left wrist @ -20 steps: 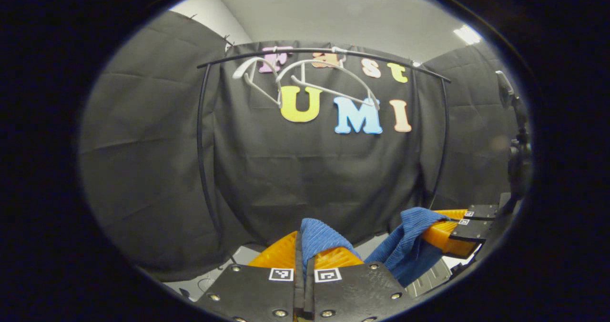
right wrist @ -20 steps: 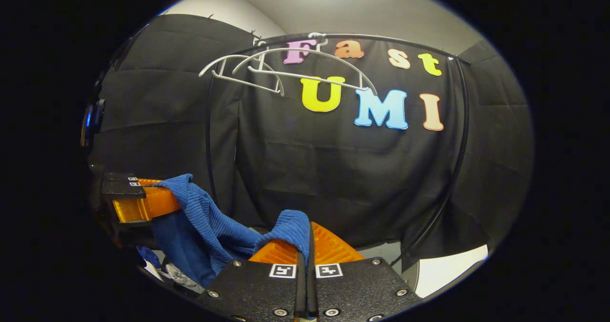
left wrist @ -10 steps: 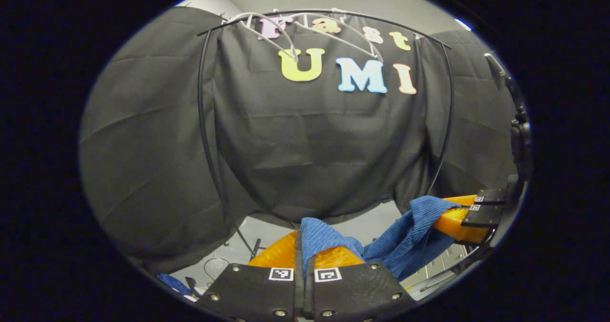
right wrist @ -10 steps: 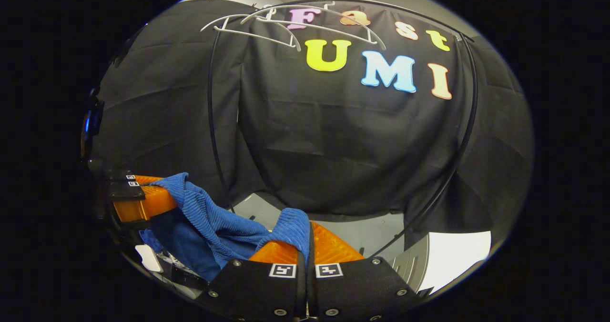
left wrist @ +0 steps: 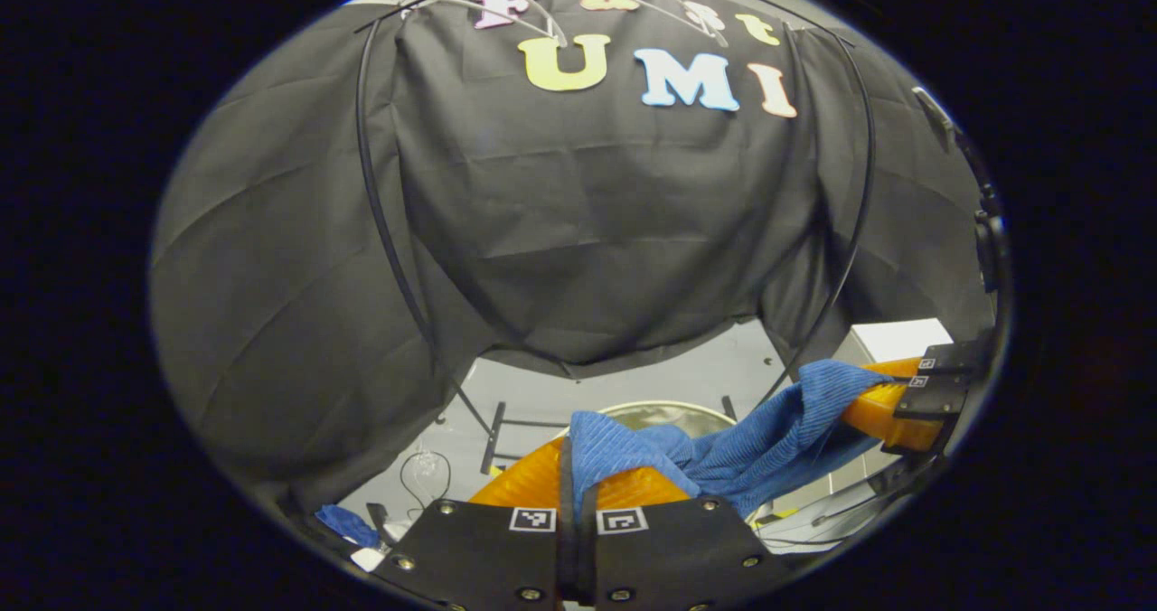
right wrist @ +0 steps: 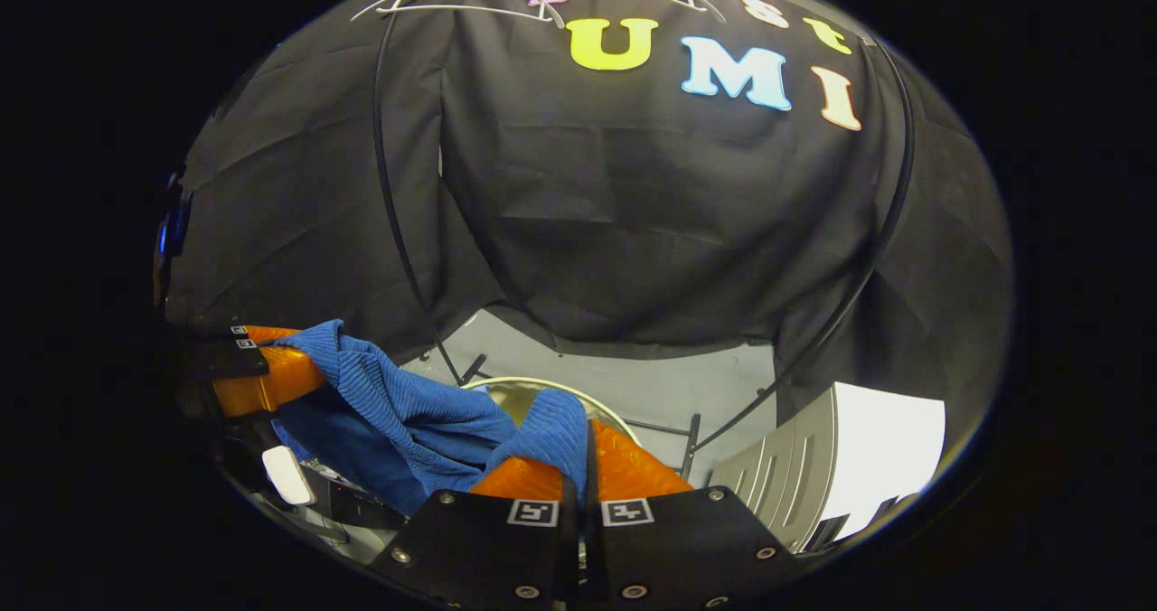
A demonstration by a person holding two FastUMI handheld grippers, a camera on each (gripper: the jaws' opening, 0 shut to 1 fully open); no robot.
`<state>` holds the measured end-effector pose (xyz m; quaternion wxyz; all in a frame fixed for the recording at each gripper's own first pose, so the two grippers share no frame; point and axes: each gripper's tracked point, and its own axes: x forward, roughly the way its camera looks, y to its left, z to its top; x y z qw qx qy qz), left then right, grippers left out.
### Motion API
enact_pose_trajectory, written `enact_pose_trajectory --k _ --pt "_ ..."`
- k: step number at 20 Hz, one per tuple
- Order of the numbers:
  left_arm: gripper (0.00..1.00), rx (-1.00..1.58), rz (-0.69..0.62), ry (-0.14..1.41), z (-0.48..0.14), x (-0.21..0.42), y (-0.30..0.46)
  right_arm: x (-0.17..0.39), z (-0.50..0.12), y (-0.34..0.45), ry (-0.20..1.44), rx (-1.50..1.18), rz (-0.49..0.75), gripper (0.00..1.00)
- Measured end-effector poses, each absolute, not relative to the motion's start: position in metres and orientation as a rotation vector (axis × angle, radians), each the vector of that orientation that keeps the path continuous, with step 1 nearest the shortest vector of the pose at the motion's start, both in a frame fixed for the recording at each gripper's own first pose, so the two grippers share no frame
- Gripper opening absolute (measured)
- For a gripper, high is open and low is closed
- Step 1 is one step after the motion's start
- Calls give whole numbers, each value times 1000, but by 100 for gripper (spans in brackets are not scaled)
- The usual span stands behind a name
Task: Grasp the clothes on the hanger with both hands and then place them into the laundry hamper below.
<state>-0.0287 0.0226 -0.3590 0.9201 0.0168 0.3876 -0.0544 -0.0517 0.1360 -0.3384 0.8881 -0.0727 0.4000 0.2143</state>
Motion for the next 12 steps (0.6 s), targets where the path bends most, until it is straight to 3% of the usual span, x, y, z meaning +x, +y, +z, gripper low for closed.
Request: enact_pose_trajectory --k 7,9,10,11,12 --pt "0 29 -105 908 -398 -34 10 -61 -360 130 906 -164 466 10" --pt "6 17 -106 932 -406 -36 7 -62 -361 132 916 -160 484 17" --pt "24 19 -100 931 -408 -39 9 -59 -359 132 909 -161 483 37" --pt "42 25 -90 916 -404 -34 12 -61 -359 133 901 -160 485 47" --pt "60 32 -83 897 -400 -28 14 -61 -358 135 897 -161 487 65"
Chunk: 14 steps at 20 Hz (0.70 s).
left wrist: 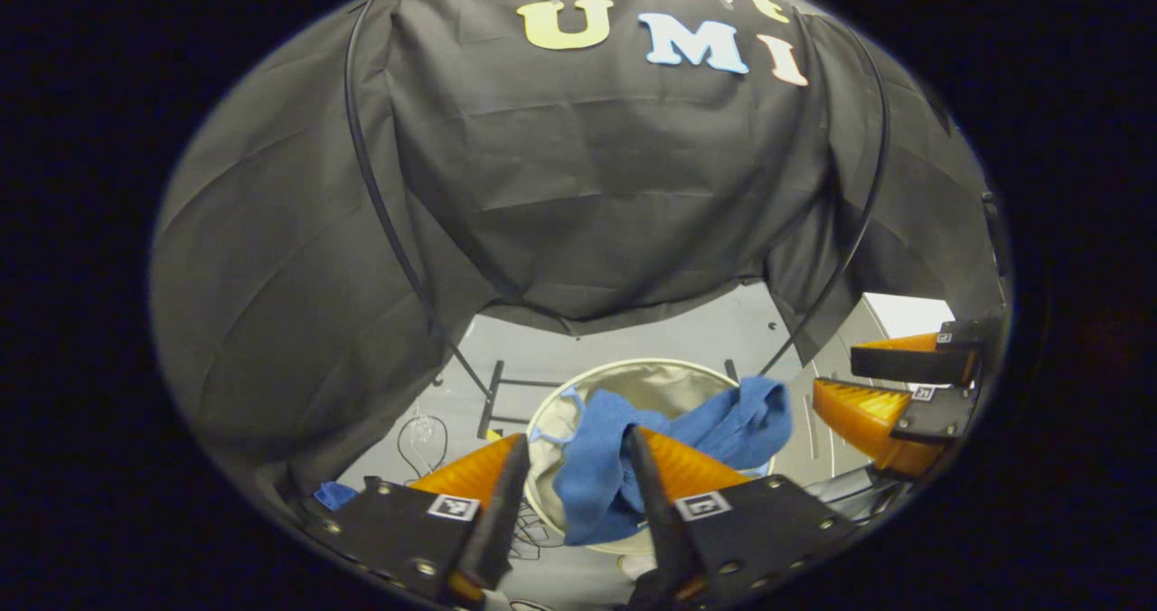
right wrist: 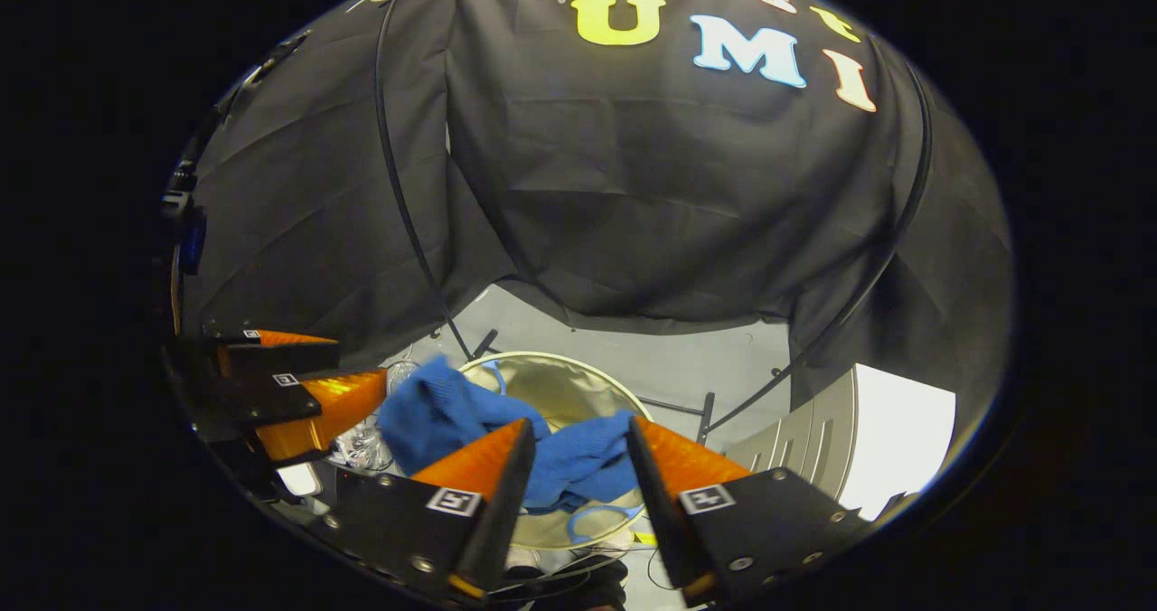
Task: Grasp the clothes on the hanger with both hands and then place them into the laundry hamper below.
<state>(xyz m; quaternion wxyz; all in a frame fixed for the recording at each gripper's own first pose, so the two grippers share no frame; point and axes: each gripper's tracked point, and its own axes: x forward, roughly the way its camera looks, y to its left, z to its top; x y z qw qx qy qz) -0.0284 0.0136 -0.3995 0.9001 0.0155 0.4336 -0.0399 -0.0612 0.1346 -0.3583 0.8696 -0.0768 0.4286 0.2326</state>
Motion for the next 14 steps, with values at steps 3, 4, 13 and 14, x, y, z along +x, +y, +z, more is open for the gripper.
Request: enact_pose_trajectory --k 3,4,13,14 --pt "96 47 -70 855 -381 -22 19 -61 -355 134 886 -158 482 92" --pt "96 44 -69 841 -374 -20 20 -61 -352 133 879 -153 477 95" --pt "96 -7 -94 593 -247 9 21 -29 -269 113 660 -89 383 94" --pt "96 -1 -101 553 -227 14 19 -23 -257 106 628 -81 369 94"
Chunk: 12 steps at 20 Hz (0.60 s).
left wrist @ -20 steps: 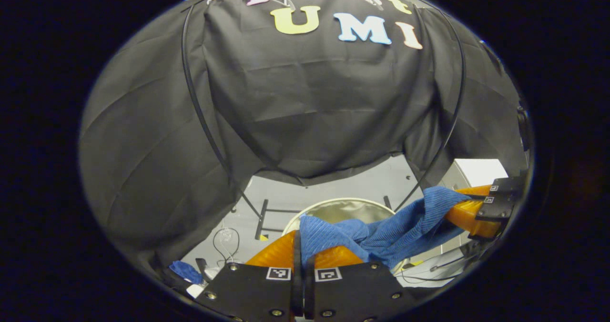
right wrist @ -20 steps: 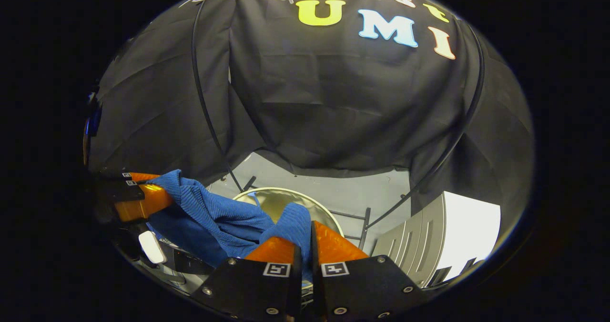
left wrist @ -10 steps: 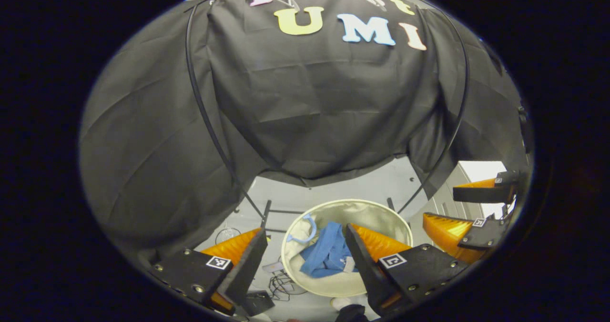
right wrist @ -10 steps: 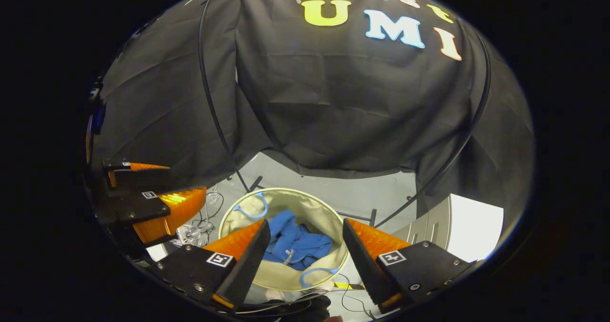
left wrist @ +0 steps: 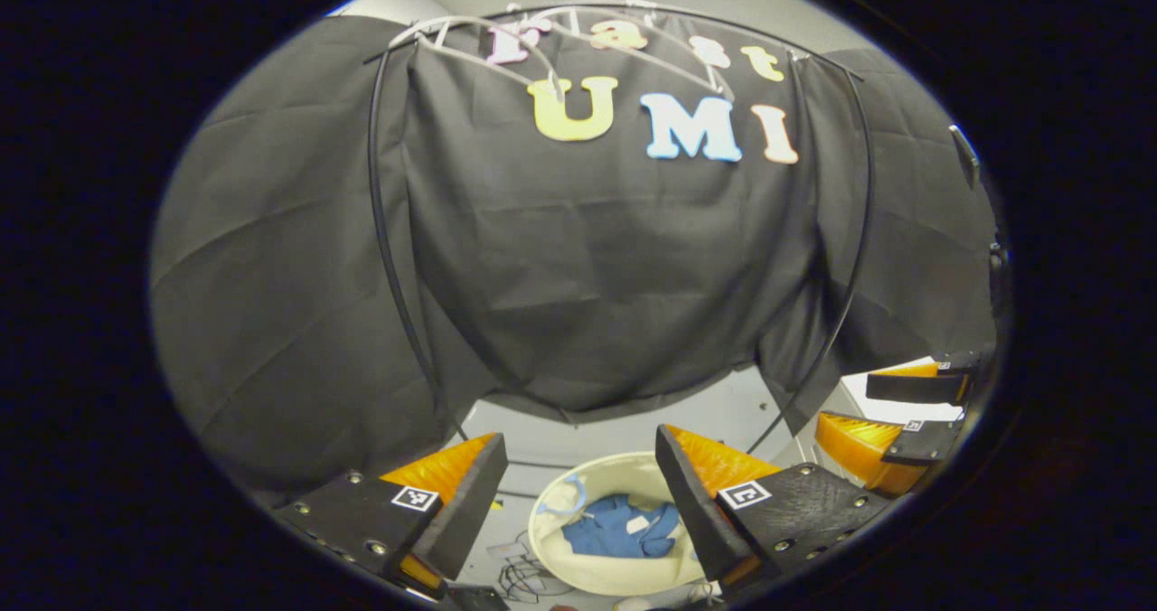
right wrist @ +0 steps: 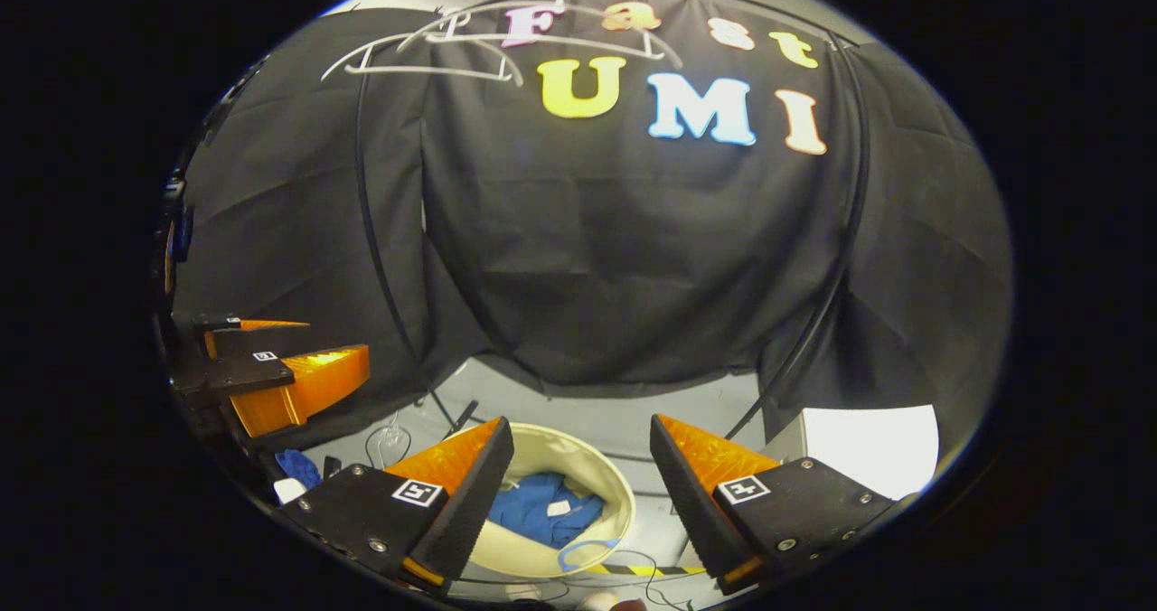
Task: Grasp the clothes on the hanger with both hands and then place them into the laundry hamper below.
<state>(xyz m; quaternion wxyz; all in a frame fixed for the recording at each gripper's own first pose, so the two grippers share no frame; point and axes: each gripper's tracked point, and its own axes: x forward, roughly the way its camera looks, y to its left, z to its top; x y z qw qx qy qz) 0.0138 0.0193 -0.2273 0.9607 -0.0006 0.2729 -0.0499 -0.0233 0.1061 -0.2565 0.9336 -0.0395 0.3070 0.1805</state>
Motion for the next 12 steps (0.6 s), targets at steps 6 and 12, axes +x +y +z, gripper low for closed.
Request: enact_pose_trajectory --k 6,12 --pt "96 -29 -124 324 -99 23 -8 -11 -173 61 403 -74 263 93" --pt "96 -52 -142 179 -3 -15 -28 -32 -105 23 264 -55 217 94"
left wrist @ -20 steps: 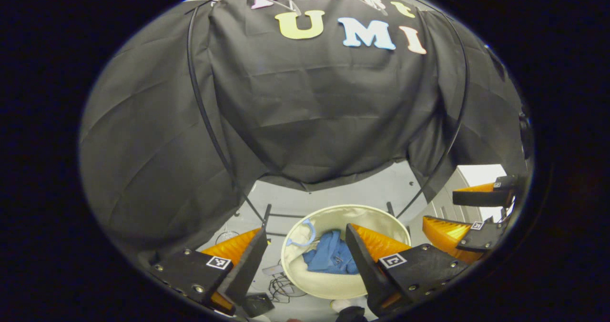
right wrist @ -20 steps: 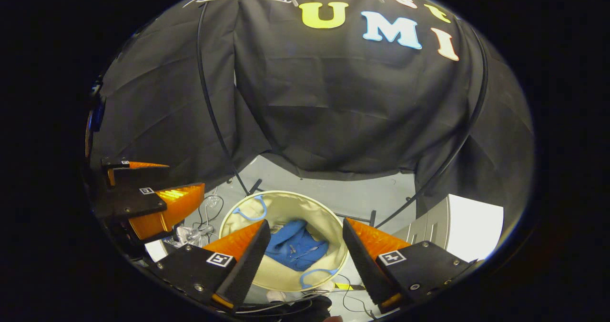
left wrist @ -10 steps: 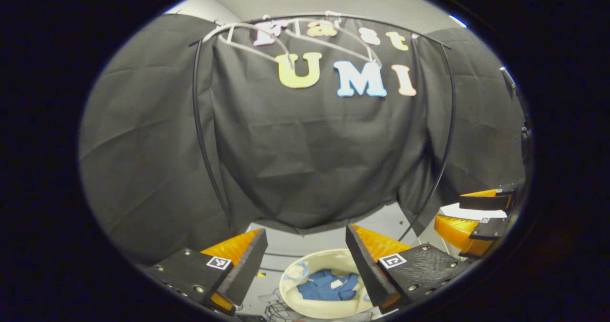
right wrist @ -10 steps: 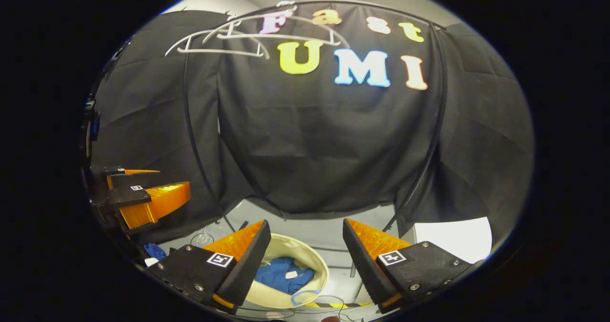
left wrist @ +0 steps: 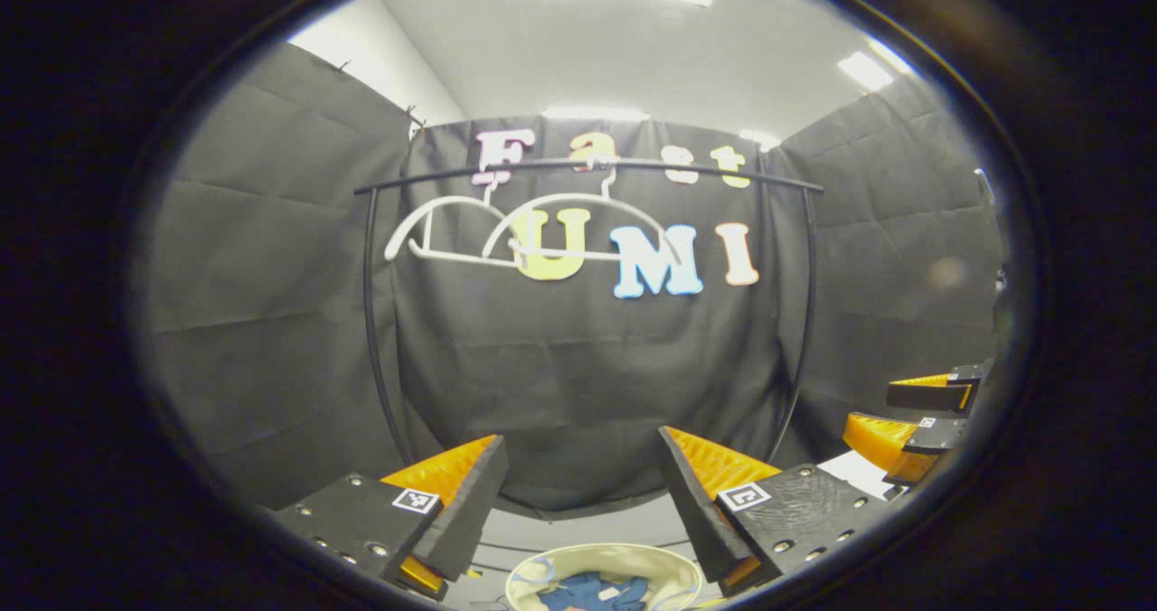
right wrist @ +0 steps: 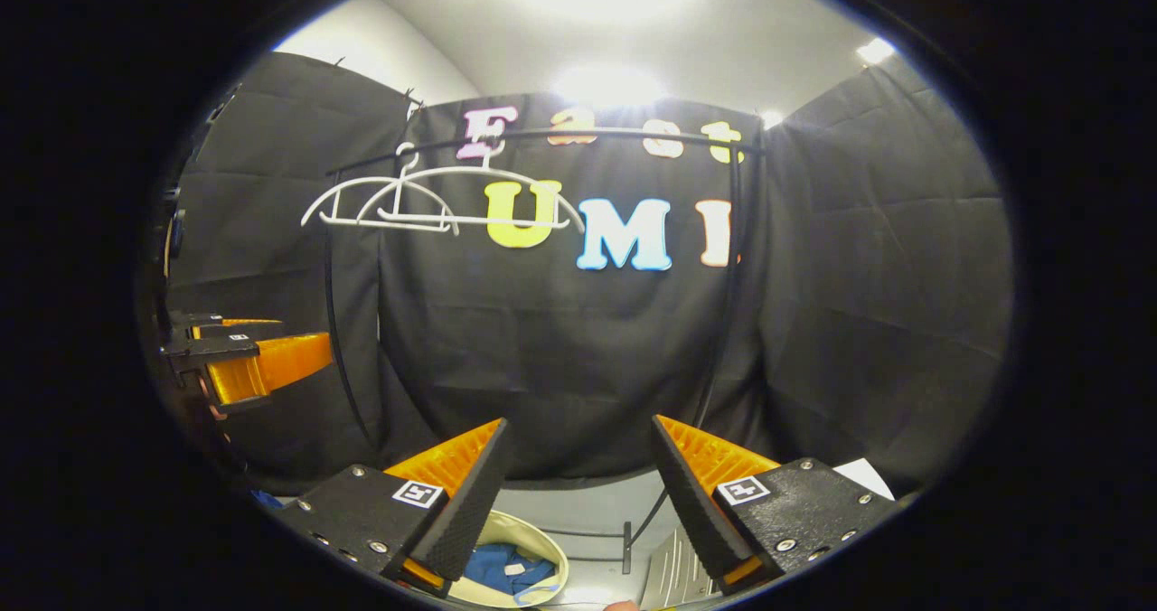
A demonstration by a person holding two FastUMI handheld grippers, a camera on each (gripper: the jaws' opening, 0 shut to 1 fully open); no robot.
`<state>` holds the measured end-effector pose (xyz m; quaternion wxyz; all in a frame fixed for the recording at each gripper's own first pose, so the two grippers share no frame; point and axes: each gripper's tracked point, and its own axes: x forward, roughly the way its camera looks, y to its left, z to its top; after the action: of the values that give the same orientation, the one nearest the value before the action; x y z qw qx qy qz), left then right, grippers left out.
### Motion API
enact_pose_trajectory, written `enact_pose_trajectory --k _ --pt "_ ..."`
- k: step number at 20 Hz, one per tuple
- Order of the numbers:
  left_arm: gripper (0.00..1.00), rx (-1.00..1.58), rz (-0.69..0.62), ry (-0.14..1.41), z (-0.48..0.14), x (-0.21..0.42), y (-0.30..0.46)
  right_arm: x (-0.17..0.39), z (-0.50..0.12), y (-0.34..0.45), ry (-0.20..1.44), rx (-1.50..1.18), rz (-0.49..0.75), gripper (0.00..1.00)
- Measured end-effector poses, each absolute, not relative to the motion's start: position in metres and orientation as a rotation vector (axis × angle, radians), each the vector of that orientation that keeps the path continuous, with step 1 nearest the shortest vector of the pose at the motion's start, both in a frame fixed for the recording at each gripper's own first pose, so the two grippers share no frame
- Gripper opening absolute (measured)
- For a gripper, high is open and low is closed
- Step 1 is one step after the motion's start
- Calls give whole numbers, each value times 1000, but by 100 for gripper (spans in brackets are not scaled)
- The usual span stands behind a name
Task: Grasp the clothes on the hanger with both hands and then place them into the laundry hamper below.
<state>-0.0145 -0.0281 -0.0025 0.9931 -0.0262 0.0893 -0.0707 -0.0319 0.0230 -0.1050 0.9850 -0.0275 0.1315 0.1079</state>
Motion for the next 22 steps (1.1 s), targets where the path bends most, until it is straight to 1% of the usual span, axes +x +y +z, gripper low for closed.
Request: enact_pose_trajectory --k 1,6,12,14,16,17,19,22 --pt "96 -55 -135 159 10 -18 -26 -38 -96 19 246 -52 214 93" --pt "96 -50 -128 83 63 -57 -28 -61 -53 1 168 -29 194 93" --pt "96 -37 -79 14 107 -100 -13 -80 -17 -19 91 -32 162 94" --pt "96 -28 -50 3 113 -109 -1 -86 -9 -25 72 -36 151 94" --pt "96 -19 -20 1 102 -107 10 -90 -3 -31 53 -34 136 94" --pt "96 -19 -9 2 97 -109 15 -92 -2 -33 49 -34 129 92" --pt "96 -17 7 2 95 -115 21 -94 -1 -38 44 -26 118 94" --pt "96 -11 21 0 93 -121 26 -96 2 -42 39 -8 105 92"
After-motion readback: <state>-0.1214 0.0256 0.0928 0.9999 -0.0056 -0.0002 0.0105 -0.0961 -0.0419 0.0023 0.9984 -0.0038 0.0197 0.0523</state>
